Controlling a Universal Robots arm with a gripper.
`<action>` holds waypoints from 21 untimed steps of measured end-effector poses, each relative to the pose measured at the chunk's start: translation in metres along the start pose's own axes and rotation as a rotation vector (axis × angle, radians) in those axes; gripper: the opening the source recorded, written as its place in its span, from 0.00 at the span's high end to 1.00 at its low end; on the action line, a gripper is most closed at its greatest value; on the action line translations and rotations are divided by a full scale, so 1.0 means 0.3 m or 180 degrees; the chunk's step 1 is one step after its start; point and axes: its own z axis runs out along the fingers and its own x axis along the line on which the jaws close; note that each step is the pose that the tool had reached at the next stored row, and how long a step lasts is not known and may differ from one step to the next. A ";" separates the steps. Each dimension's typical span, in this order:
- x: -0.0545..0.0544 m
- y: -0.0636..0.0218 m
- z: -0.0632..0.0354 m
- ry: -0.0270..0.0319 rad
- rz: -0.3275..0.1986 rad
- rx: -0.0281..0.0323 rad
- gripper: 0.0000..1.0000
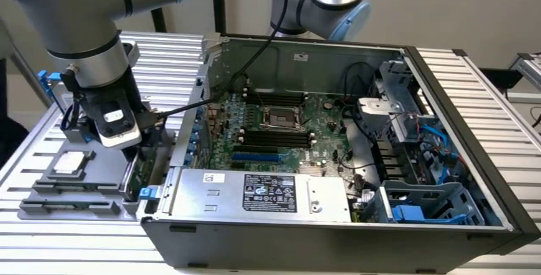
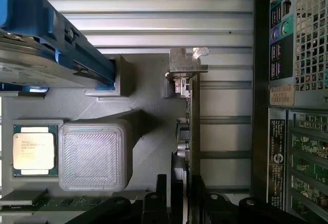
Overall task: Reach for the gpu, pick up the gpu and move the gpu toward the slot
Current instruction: 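Pick up the gpu and move the gpu toward the slot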
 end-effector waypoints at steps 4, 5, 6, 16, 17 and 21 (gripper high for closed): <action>0.000 0.000 0.000 0.0000 0.0000 0.0000 0.74; 0.000 0.000 0.000 0.0000 0.0000 0.0000 0.74; 0.000 0.000 0.000 0.0001 0.0000 0.0000 0.74; 0.000 0.000 -0.011 0.0055 -0.0001 -0.0017 0.74; 0.000 0.000 -0.013 0.0061 -0.0001 -0.0018 0.74; 0.000 0.000 -0.027 0.0089 -0.0001 -0.0022 0.74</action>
